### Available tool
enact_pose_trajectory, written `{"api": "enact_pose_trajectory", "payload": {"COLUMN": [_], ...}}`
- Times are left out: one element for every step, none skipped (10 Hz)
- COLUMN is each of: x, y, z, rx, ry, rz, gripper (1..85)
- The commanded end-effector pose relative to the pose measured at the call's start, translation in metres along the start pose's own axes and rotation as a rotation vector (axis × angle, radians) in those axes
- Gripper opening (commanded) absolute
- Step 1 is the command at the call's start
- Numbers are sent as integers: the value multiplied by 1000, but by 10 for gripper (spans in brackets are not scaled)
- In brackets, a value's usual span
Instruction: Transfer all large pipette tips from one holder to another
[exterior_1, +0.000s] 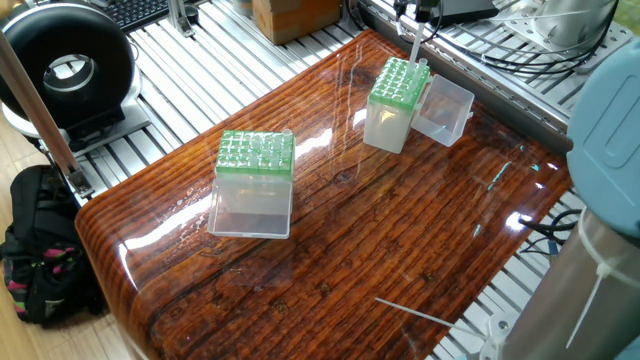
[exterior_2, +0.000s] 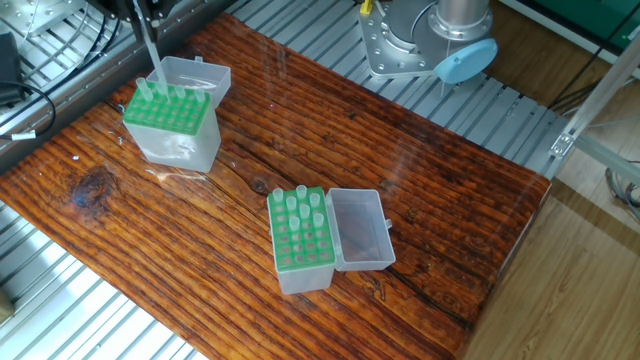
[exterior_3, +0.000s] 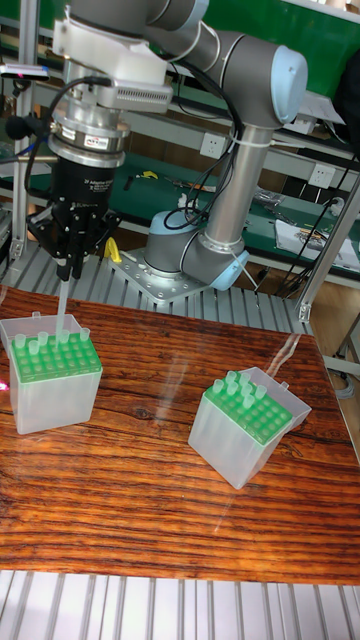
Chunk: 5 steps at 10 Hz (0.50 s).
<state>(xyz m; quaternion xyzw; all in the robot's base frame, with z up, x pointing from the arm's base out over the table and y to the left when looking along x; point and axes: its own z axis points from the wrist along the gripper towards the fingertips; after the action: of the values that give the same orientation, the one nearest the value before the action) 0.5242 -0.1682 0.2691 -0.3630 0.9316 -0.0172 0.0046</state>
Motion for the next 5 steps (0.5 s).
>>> {"api": "enact_pose_trajectory", "payload": {"x": [-3, -2, -1, -1, -2], "y": [-1, -1, 3, 3, 3], "z": [2, 4, 4, 4, 5], "rx": [0, -4, -19, -22, -22], "ry": [-9, -6, -6, -7, -7], "rz": [-1, -2, 6, 7, 7], "gripper": [130, 130, 130, 130, 130]}}
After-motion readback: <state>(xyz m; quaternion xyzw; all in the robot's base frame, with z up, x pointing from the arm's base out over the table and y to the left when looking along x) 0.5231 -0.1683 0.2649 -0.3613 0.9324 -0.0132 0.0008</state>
